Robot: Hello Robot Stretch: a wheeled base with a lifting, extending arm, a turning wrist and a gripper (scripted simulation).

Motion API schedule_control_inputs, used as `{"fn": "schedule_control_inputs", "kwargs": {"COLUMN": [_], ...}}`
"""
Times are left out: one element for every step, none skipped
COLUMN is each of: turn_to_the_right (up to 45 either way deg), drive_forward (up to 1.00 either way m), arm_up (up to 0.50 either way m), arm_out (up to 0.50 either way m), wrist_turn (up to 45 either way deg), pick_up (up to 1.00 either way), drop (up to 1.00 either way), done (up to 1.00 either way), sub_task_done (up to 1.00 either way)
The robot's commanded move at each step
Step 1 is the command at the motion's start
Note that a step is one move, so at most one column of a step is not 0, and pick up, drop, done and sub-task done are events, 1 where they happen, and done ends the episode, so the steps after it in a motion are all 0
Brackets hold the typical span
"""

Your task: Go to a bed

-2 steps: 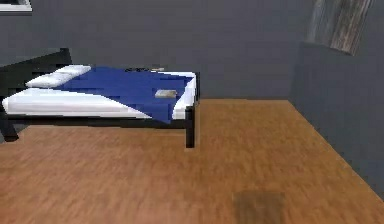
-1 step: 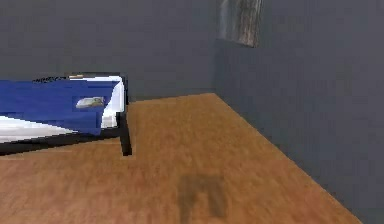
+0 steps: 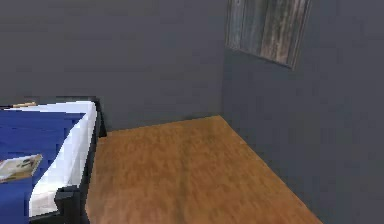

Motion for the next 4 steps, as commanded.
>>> {"fn": "schedule_control_inputs", "kwargs": {"turn_to_the_right": [3.0,0.0,-45.0,-30.0], "drive_forward": [0.00,0.60,0.00,0.00], "arm_up": [0.00,0.00,0.00,0.00], "arm_out": [0.00,0.00,0.00,0.00], "wrist_turn": [0.0,0.0,0.0,0.0], "pick_up": [0.00,0.00,0.00,0.00], "drop": [0.00,0.00,0.00,0.00], "done": [0.00,0.00,0.00,0.00], "sub_task_done": [0.00,0.00,0.00,0.00]}}
